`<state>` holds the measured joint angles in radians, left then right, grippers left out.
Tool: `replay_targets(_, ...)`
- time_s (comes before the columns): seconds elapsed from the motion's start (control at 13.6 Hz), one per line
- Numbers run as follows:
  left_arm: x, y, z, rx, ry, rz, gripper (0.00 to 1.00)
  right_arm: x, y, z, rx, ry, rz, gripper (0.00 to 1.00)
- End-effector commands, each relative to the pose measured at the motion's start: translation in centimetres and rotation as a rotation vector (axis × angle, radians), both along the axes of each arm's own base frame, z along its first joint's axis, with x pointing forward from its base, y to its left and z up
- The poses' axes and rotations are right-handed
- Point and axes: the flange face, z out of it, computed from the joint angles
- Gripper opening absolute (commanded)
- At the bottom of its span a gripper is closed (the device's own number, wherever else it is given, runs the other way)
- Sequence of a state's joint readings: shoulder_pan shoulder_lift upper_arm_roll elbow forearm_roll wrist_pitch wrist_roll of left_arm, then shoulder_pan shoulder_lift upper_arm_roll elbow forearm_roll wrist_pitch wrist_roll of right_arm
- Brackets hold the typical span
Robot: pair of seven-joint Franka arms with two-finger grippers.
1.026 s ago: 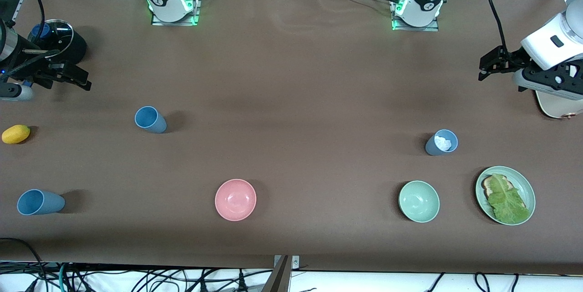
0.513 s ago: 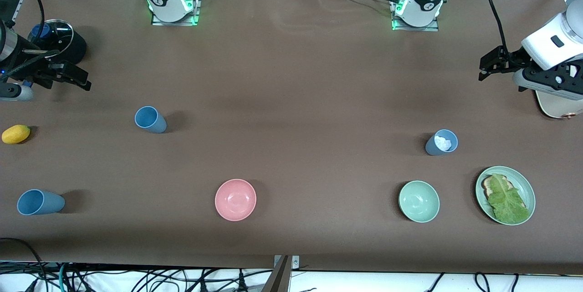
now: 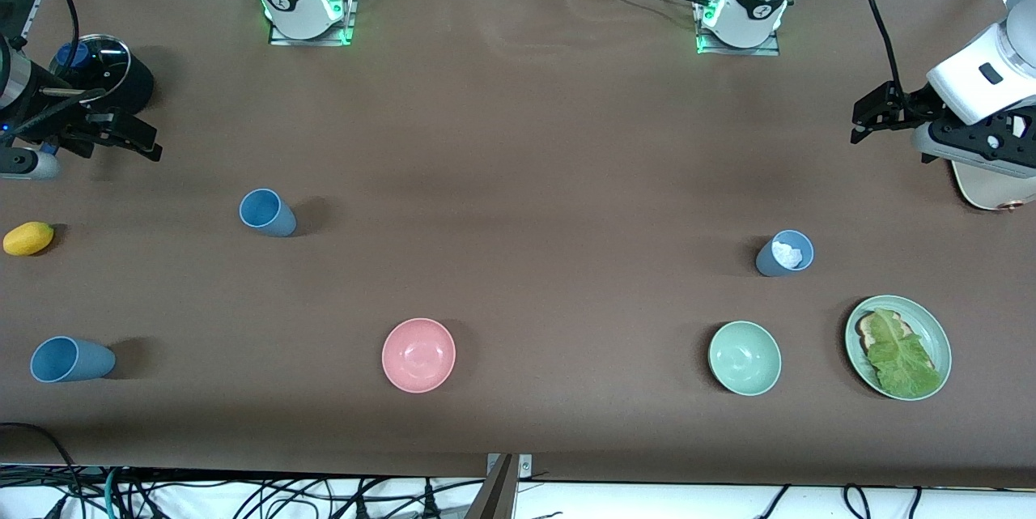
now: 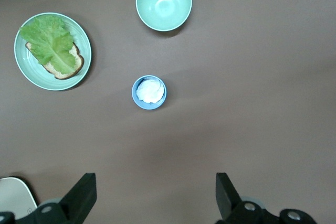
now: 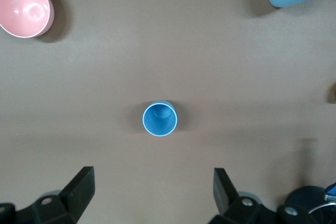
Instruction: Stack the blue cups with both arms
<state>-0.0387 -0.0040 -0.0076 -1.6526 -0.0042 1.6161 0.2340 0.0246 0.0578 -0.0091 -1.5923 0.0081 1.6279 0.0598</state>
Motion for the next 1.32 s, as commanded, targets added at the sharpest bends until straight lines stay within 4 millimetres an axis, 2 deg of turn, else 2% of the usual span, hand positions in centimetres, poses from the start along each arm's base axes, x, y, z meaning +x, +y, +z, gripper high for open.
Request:
replay_targets(0.0, 0.3, 0.1, -0.3, -0.003, 0.005, 0.012, 1.00, -0.2, -0.2, 0.1, -0.003, 0.005, -0.004, 1.00)
replay_targets(0.15, 0.9, 1.1, -0.5, -0.011, 0.008, 0.023, 1.00, -0.2, -0.2, 0.2, -0.003, 0.004, -0.004, 1.00)
replay_targets(0.29, 1.8, 1.5, -2.9, -0.007, 0.056, 0.023, 1.00, -0.2, -0.2, 0.2, -0.003, 0.004, -0.004, 1.00)
replay_targets(0.51, 2.3, 1.5, -3.8, -0.002, 0.064, 0.018, 1.00, -0.2, -0.2, 0.1, -0.003, 0.005, -0.004, 1.00)
replay_targets(0.66, 4.2, 2.7, -6.9, 0.006, 0.066, 0.036, 1.00, -0.2, -0.2, 0.1, -0.003, 0.005, -0.009, 1.00)
replay_targets(0.73, 5.2, 4.8, -8.1, -0.011, 0.044, 0.074, 1.00, -0.2, -0.2, 0.1, -0.003, 0.005, -0.012, 1.00)
replay_targets(0.81, 6.2, 5.1, -9.8, -0.010, 0.040, 0.078, 1.00, -0.2, -0.2, 0.2, -0.003, 0.004, -0.012, 1.00)
replay_targets(0.95, 8.2, 5.8, -14.5, -0.009, 0.023, 0.083, 1.00, -0.2, -0.2, 0.1, -0.003, 0.005, -0.012, 1.00)
replay_targets(1.17, 9.0, 6.2, -20.2, -0.012, 0.097, 0.086, 1.00, -0.2, -0.2, 0.1, -0.003, 0.005, -0.012, 1.00)
replay_targets(1.25, 8.3, 5.7, -22.1, -0.022, 0.128, 0.080, 1.00, -0.2, -0.2, 0.1, -0.003, 0.005, -0.012, 1.00)
